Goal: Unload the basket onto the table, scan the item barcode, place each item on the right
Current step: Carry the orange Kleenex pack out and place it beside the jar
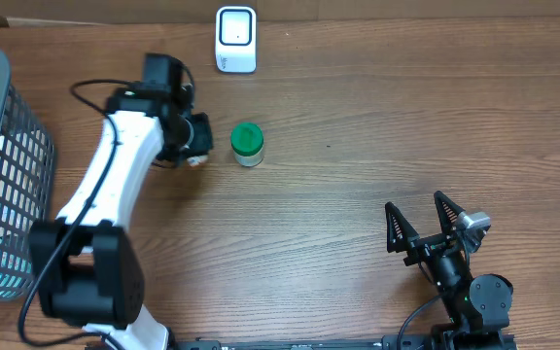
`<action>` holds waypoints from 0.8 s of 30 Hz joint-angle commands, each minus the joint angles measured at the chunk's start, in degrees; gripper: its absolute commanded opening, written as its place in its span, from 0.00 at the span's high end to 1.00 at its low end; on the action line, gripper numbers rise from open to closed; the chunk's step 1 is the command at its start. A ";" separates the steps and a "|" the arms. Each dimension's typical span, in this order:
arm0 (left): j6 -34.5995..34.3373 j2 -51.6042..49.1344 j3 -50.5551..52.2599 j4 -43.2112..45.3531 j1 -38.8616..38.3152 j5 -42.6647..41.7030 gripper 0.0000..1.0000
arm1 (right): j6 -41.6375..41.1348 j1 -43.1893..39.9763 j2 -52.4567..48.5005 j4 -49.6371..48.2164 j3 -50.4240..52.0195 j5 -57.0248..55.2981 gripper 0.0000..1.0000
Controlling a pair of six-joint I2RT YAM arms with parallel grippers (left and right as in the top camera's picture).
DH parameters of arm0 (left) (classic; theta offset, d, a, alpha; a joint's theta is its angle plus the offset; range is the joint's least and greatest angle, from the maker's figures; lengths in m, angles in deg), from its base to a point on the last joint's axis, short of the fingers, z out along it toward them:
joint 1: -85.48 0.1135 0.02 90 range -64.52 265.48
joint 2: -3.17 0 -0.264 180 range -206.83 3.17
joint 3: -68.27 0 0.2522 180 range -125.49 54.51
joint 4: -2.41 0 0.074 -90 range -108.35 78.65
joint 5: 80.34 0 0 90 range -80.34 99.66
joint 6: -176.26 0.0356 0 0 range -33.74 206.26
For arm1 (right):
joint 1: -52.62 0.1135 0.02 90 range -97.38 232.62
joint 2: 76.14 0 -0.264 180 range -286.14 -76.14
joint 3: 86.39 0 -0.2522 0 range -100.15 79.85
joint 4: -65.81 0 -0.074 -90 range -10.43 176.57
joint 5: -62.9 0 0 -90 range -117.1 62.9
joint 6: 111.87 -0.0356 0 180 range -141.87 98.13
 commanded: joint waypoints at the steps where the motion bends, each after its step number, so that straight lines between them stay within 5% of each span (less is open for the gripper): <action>1: -3.06 -3.78 0.90 0.90 -1.46 1.14 0.82 | 0.02 -0.39 0.61 -0.37 0.61 -0.31 0.00; 5: -3.04 -5.05 0.87 0.79 -1.51 1.09 0.52 | 0.02 -0.39 0.61 -0.37 0.61 -0.31 0.00; 15: -0.42 3.87 -12.07 -8.09 -0.59 5.44 0.42 | 0.02 -0.39 0.61 -0.37 0.61 -0.31 0.00; 21: 4.02 12.66 -24.41 -14.49 5.55 10.03 0.02 | 0.02 -0.39 0.61 -0.37 0.61 -0.31 0.00; 24: 6.47 16.20 -27.80 -15.34 12.76 10.12 0.00 | 0.02 -0.39 0.61 -0.37 0.61 -0.31 0.00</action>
